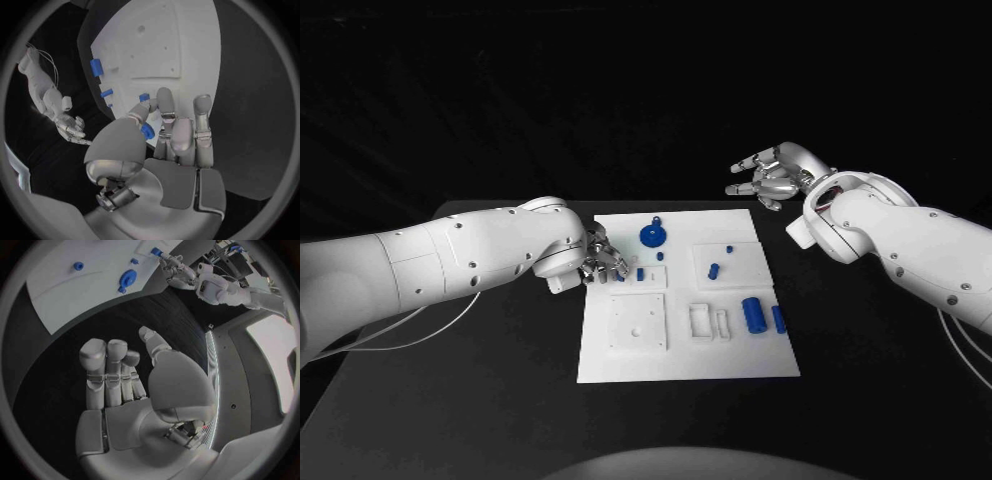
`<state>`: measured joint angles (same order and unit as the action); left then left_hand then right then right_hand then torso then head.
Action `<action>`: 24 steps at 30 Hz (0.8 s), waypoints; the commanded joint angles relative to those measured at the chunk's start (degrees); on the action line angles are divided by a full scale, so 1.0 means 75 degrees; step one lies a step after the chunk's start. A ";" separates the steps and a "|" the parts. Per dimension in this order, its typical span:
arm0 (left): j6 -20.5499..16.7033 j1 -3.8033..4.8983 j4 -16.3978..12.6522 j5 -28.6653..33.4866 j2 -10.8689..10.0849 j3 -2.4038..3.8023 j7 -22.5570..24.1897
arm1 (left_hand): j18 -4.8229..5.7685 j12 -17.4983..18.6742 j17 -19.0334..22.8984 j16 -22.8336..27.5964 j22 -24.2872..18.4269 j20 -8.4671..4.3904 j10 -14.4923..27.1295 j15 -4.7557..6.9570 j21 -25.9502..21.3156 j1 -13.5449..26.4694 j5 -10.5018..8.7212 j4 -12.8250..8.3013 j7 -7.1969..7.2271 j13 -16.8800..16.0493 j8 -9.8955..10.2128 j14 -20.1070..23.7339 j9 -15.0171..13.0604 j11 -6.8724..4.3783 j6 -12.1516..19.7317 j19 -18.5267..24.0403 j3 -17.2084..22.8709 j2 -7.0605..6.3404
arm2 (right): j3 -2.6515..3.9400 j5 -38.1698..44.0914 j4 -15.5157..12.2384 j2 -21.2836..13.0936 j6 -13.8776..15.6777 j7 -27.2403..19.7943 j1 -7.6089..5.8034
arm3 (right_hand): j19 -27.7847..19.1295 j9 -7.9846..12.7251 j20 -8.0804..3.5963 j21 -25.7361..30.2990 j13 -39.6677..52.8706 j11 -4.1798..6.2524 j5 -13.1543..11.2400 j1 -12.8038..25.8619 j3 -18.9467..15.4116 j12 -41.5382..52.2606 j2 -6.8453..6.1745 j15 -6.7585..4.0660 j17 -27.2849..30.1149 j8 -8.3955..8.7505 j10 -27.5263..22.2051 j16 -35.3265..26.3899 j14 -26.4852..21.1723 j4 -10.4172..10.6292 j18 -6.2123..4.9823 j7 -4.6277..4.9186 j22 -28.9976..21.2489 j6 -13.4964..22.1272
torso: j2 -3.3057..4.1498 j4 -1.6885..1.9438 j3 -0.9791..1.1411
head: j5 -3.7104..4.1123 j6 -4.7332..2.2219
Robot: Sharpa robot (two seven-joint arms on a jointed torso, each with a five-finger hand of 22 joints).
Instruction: Assemble the parts on the task board
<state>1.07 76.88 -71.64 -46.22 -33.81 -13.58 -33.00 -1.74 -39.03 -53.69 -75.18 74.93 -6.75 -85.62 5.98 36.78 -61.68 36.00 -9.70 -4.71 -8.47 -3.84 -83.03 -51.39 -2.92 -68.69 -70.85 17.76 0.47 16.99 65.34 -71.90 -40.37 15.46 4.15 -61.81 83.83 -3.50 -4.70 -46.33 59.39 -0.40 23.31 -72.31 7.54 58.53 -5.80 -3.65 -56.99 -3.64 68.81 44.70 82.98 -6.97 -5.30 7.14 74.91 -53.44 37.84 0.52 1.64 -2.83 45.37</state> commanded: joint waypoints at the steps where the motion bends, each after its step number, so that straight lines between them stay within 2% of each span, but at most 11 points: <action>1: 0.0213 -0.0069 -0.0038 0.0016 0.0073 -0.0021 0.0052 | -0.0123 -0.0015 -0.0007 -0.0026 0.0142 -0.0003 -0.0168 0.0063 0.0027 -0.0013 0.0034 -0.0266 0.0852 -0.0007 -0.0046 0.0006 0.0004 -0.0245 -0.0900 0.0003 0.0292 0.0086 | 0.0004 0.0018 -0.0014 0.0002 -0.0076 -0.0067 0.0002 | 0.0479 -0.0009 -0.0017 0.0027 -0.0013 -0.0015 0.0032 0.0049 -0.0013 0.0015 0.0047 -0.0019 -0.0007 0.0022 -0.0040 -0.0046 0.0034 -0.0047 -0.0099 -0.0001 0.0610 -0.0047 | 0.0001 -0.0004 -0.0001 | 0.0014 -0.0002; 6: 0.0222 -0.0093 -0.0015 -0.0003 0.0090 -0.0021 0.0053 | -0.0125 -0.0009 0.0010 -0.0012 0.0141 -0.0001 -0.0167 0.0062 0.0028 0.0009 0.0019 -0.0280 0.0849 -0.0008 -0.0040 0.0012 0.0002 -0.0240 -0.0890 0.0010 0.0291 0.0090 | 0.0004 0.0018 -0.0019 -0.0006 -0.0076 -0.0066 0.0002 | 0.0479 -0.0009 -0.0017 0.0027 -0.0013 -0.0015 0.0032 0.0049 -0.0013 0.0015 0.0047 -0.0019 -0.0007 0.0022 -0.0040 -0.0046 0.0034 -0.0047 -0.0099 -0.0001 0.0610 -0.0047 | -0.0002 0.0001 -0.0002 | 0.0026 -0.0007; 10: 0.0231 -0.0102 -0.0007 -0.0068 0.0088 -0.0021 0.0077 | -0.0128 0.0005 0.0064 0.0029 0.0134 0.0009 -0.0170 0.0055 0.0001 -0.0029 -0.0171 -0.0218 0.0840 -0.0004 -0.0026 0.0019 0.0086 -0.0220 -0.0872 0.0019 0.0193 0.0035 | 0.0004 0.0018 -0.0025 -0.0012 -0.0075 -0.0067 0.0002 | 0.0479 -0.0009 -0.0017 0.0027 -0.0013 -0.0015 0.0032 0.0049 -0.0013 0.0015 0.0047 -0.0019 -0.0007 0.0022 -0.0040 -0.0046 0.0034 -0.0047 -0.0099 -0.0001 0.0610 -0.0047 | -0.0003 0.0004 -0.0001 | 0.0045 0.0004; 11: 0.0229 -0.0104 -0.0007 -0.0113 0.0086 -0.0021 0.0096 | -0.0125 -0.0007 0.0087 0.0042 0.0130 0.0016 -0.0169 0.0053 -0.0014 -0.0046 -0.0480 -0.0168 0.0863 -0.0008 -0.0056 0.0023 0.0078 -0.0217 -0.0914 0.0020 0.0066 -0.0032 | 0.0004 0.0018 -0.0026 -0.0015 -0.0074 -0.0068 0.0002 | 0.0480 -0.0009 -0.0017 0.0022 -0.0017 -0.0017 0.0033 0.0062 -0.0015 0.0011 0.0052 -0.0019 -0.0004 0.0021 -0.0041 -0.0053 0.0034 -0.0047 -0.0098 0.0000 0.0611 -0.0044 | -0.0002 0.0005 -0.0003 | 0.0046 -0.0001; 17: 0.0196 -0.0109 -0.0005 -0.0258 0.0077 -0.0021 0.0163 | -0.0093 0.0002 0.0168 0.0079 0.0129 0.0010 -0.0169 0.0056 -0.0092 -0.0193 -0.0836 0.0225 0.0888 -0.0004 -0.0041 0.0030 0.0152 -0.0218 -0.0884 -0.0006 -0.0282 -0.0223 | 0.0004 0.0018 -0.0034 -0.0023 -0.0065 -0.0068 0.0002 | 0.0480 -0.0009 -0.0017 0.0022 -0.0017 -0.0017 0.0033 0.0062 -0.0015 0.0011 0.0052 -0.0019 -0.0004 0.0021 -0.0041 -0.0053 0.0034 -0.0047 -0.0098 0.0000 0.0611 -0.0044 | -0.0001 0.0006 -0.0008 | 0.0056 -0.0012; 20: 0.0159 -0.0110 -0.0004 -0.0289 0.0073 -0.0021 0.0181 | -0.0079 0.0007 0.0201 0.0094 0.0129 0.0003 -0.0170 0.0061 -0.0115 -0.0196 -0.1210 0.0432 0.0903 -0.0003 -0.0038 0.0035 0.0205 -0.0222 -0.0881 -0.0015 -0.0423 -0.0301 | 0.0004 0.0018 -0.0036 -0.0028 -0.0061 -0.0068 0.0002 | 0.0480 -0.0009 -0.0017 0.0022 -0.0017 -0.0017 0.0033 0.0062 -0.0015 0.0011 0.0052 -0.0019 -0.0004 0.0021 -0.0041 -0.0053 0.0034 -0.0047 -0.0098 0.0000 0.0611 -0.0044 | -0.0001 0.0007 -0.0008 | 0.0056 -0.0013; 24: 0.0082 -0.0112 0.0003 -0.0316 0.0064 -0.0020 0.0197 | -0.0052 0.0027 0.0270 0.0126 0.0129 -0.0019 -0.0170 0.0073 -0.0166 -0.0307 -0.1582 0.0871 0.0920 0.0000 -0.0029 0.0048 0.0340 -0.0222 -0.0879 -0.0032 -0.0648 -0.0480 | 0.0004 0.0018 -0.0037 -0.0032 -0.0056 -0.0067 0.0002 | 0.0480 -0.0009 -0.0017 0.0022 -0.0017 -0.0017 0.0033 0.0062 -0.0015 0.0011 0.0052 -0.0019 -0.0004 0.0021 -0.0041 -0.0053 0.0034 -0.0047 -0.0098 0.0000 0.0611 -0.0044 | -0.0001 0.0007 -0.0011 | 0.0059 -0.0033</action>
<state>1.27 76.35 -71.48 -47.93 -33.47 -13.62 -32.23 -1.74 -39.03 -51.66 -74.44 74.91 -6.75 -85.99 6.15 35.69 -64.37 24.33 -3.36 -3.32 -8.45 -4.01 -82.66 -49.04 -2.55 -70.05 -70.85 13.03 -2.73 16.99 65.34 -72.05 -40.60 15.46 4.15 -61.81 83.83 -3.50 -4.70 -46.33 59.31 -0.41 23.31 -72.08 7.54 58.53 -5.57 -3.65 -56.97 -3.64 68.82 44.70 82.98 -6.96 -5.29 7.12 74.90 -53.43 37.82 0.58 1.58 -2.41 45.22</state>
